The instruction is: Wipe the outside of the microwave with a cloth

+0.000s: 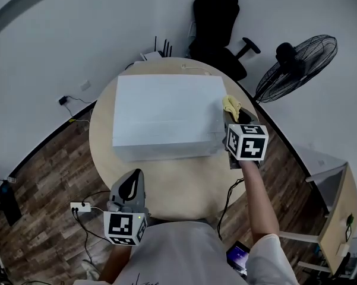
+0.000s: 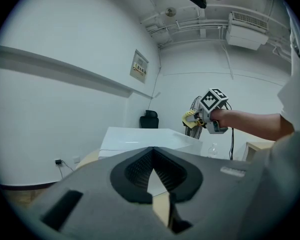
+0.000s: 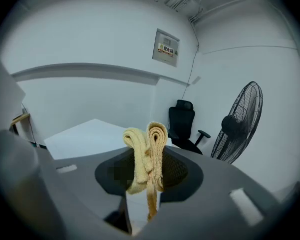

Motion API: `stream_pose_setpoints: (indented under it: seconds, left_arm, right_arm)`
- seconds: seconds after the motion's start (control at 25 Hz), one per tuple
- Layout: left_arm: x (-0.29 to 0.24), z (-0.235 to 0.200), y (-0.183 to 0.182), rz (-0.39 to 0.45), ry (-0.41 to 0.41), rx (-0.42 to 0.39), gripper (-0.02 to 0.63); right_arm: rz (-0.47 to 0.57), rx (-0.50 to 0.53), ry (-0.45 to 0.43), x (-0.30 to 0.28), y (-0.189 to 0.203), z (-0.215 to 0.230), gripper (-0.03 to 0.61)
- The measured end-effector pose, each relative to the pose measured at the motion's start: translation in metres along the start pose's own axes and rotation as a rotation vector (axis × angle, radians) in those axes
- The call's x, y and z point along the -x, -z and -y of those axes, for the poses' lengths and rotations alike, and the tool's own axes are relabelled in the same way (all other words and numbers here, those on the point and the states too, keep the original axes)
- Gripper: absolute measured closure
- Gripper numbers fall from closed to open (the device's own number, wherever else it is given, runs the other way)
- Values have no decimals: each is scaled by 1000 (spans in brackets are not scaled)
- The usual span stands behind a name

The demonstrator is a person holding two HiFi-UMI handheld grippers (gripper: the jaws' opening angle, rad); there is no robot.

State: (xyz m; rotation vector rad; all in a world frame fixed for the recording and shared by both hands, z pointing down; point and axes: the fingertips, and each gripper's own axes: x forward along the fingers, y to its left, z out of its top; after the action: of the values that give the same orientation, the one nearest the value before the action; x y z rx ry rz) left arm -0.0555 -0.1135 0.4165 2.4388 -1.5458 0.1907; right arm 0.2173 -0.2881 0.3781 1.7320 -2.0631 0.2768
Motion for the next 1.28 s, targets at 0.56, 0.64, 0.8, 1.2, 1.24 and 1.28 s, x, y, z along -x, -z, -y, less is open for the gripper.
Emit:
stream_pose_setpoints:
  seconds: [0.56,0.64,0.8,1.2,1.24,1.28]
  left_arm:
    - [-21,10,7,-58,-44,26,626]
    - [-25,12,6,-67,-50,33,626]
    - [-41,11,0,-79,-82,42,626]
    - [-75,4,0,-86,-108,20,626]
    - [-78,3,0,-85,-89,19,626]
    - [-79,3,1,-83,-69,20,626]
  right_arm:
    - [-163,-122,-19,-134,-23,64,465]
    - [-198,-122,-20,-149,-20,70,465]
    - [-260,-105,-31,-177,-12,80,465]
    - [-284,-161,-34,-204,-4,80,466]
    - [-283,-165,-25,-204,-4,79,466]
    - [-283,-163,-12,-205,-5,78,466]
